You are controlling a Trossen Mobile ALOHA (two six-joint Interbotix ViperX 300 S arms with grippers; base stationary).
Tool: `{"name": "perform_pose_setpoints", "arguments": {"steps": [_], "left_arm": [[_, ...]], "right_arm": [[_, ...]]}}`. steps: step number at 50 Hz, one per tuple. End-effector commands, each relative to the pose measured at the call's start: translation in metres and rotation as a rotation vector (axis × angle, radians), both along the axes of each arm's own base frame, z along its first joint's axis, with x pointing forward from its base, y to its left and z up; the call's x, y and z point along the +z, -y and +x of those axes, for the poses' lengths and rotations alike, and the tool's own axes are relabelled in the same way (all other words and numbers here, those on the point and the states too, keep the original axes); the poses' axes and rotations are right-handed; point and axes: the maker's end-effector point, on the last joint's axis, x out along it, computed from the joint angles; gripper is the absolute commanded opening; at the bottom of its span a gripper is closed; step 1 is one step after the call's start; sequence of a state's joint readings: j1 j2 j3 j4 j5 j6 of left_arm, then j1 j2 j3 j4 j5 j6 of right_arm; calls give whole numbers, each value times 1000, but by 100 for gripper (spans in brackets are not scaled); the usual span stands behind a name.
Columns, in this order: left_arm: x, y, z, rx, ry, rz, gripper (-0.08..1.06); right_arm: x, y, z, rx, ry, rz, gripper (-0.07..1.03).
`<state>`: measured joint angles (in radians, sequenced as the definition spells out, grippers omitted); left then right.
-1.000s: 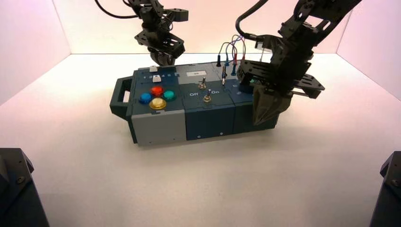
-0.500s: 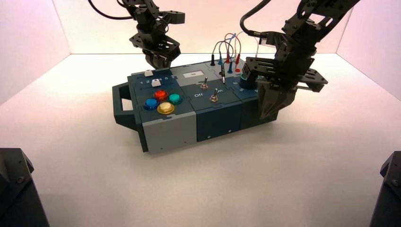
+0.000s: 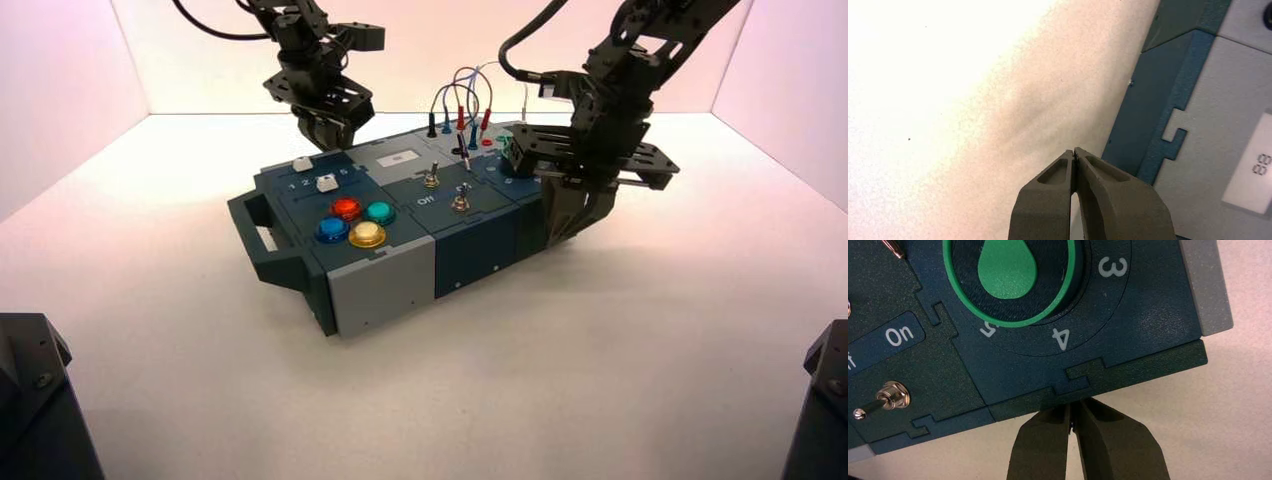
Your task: Rotate the box counterclockwise.
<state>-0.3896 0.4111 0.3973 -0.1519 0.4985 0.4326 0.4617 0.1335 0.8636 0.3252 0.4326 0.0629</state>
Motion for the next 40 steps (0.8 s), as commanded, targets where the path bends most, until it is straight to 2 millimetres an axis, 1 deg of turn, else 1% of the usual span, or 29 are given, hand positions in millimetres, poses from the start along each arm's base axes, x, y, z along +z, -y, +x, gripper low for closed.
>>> {"name": "perform_pose_setpoints", "arguments": {"steps": [1,3,9,15,21,28,34,37,40], "left_arm": [[15,17,-7,-36,16,-14,-3],[16,15,-6,-29,17,-15,-3],[29,1,2,7,43,-25,-3],[46,-8,10,30,81,-38,-3],[63,-10,14,35,111,-49,-3],[79,-11,13,36,134,-59,-3],[95,-13,7,35,151,-67,-3],[106,-14,3,34,169,-75,-3],[123,-15,0,35,203,-88,-3]], "right_arm": [[10,-2,10,-11,43,19,-2],[11,-1,8,-11,44,20,-2],[23,2,1,-11,72,34,-2],[41,1,3,-11,119,59,-2],[60,-1,6,-6,151,83,-2],[77,-1,6,14,178,93,-2],[93,1,5,23,226,107,-2],[102,2,4,37,257,111,-2],[112,4,4,50,296,114,-2]]}}
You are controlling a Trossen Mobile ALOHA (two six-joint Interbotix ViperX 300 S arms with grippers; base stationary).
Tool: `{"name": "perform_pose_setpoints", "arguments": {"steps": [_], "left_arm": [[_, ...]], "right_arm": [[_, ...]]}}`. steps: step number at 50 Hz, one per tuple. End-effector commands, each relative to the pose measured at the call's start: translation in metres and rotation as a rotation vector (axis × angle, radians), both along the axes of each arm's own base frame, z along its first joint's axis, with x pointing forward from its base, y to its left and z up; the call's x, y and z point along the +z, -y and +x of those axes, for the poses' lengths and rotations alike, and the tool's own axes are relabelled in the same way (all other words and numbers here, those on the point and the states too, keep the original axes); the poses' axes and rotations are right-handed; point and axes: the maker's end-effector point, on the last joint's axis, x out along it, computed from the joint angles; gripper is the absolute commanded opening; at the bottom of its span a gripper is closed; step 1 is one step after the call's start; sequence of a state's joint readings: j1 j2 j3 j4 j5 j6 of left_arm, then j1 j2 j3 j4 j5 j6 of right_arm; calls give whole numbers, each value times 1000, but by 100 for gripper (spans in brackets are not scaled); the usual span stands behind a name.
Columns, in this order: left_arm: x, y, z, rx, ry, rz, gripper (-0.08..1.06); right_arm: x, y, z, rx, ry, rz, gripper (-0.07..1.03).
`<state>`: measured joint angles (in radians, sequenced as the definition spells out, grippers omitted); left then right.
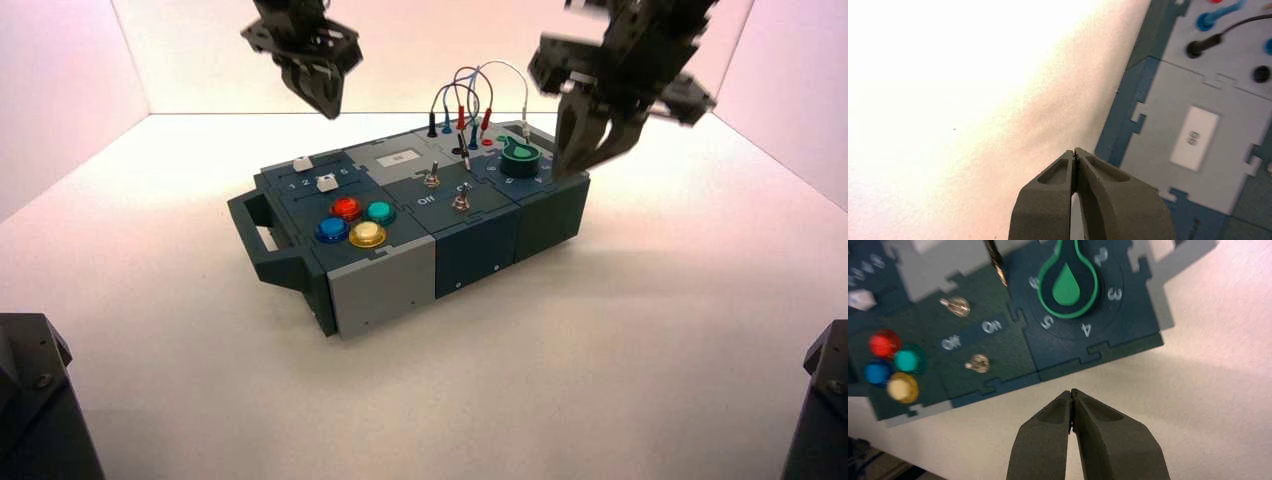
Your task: Rotate the box counterclockwise.
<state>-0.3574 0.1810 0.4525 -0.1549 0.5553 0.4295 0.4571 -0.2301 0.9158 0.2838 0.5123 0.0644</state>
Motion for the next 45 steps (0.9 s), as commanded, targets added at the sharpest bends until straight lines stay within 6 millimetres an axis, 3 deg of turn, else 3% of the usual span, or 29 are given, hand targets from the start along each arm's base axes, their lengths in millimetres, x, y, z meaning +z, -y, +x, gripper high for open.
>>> {"name": "perform_pose_setpoints", "arguments": {"steps": [1,14,21,32,45], "left_arm": [[46,-2,1,5,101,-37,-3],[113,-13,-27,63,275,-131,-3],[134,-24,-51,103,376,-188,-3],[138,-40,-85,213,442,-288,-3],[126,-45,-99,246,413,-301,-3]], "right_arm": [[27,3,4,11,96,20,-2],[73,14,-11,32,276,65,-2],[94,23,-23,41,373,85,-2],[108,36,-38,80,447,46,-2],[101,43,-47,104,406,-3,-2]]}}
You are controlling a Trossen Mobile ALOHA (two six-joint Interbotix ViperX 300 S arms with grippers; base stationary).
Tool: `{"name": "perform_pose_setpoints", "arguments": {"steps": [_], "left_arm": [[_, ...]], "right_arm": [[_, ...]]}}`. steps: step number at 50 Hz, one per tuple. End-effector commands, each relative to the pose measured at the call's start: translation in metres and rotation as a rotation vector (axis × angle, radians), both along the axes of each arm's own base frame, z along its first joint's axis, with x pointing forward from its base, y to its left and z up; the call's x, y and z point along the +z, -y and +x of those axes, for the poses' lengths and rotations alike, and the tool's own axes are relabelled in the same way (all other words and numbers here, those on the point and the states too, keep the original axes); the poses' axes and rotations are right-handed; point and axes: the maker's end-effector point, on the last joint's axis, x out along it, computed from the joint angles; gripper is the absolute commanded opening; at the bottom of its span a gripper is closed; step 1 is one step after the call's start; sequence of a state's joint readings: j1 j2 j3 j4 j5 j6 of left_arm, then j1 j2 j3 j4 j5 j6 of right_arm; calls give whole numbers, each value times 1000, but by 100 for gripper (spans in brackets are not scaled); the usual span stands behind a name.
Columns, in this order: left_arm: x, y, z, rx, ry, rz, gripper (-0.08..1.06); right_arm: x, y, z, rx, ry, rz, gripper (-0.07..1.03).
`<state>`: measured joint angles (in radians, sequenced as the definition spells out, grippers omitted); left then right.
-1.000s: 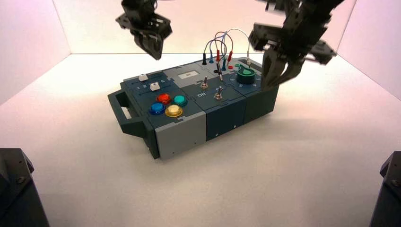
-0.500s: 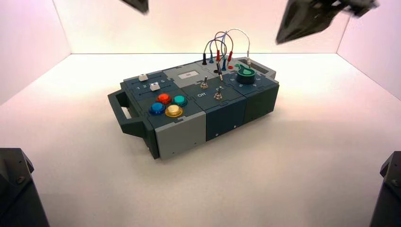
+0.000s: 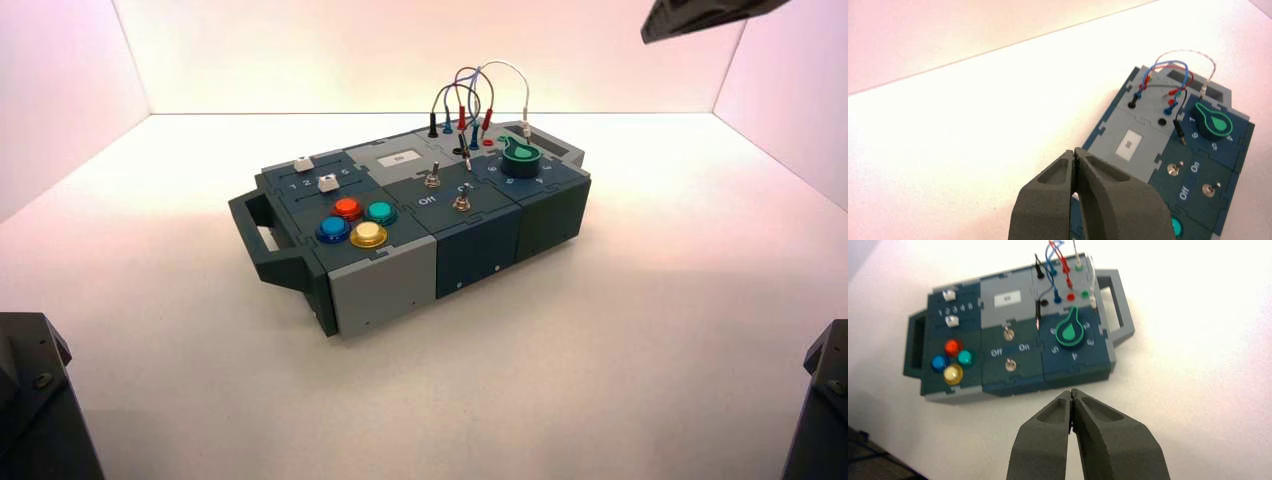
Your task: Rotate the box counterclockwise.
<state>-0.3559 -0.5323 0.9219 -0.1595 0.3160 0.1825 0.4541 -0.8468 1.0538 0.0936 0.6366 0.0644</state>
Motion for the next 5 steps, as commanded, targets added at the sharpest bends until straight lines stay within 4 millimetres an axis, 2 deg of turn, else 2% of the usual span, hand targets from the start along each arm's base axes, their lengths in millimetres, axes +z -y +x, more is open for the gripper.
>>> {"name": "perform_pose_setpoints", "arguments": {"steps": [1,5], "left_arm": [[8,-1,1,10,26,-16,-3],[8,-1,1,12,26,-17,-3]], "right_arm": [[4,3,2,1,18,-16,-2],[5,4,1,1,26,-15,-2]]}}
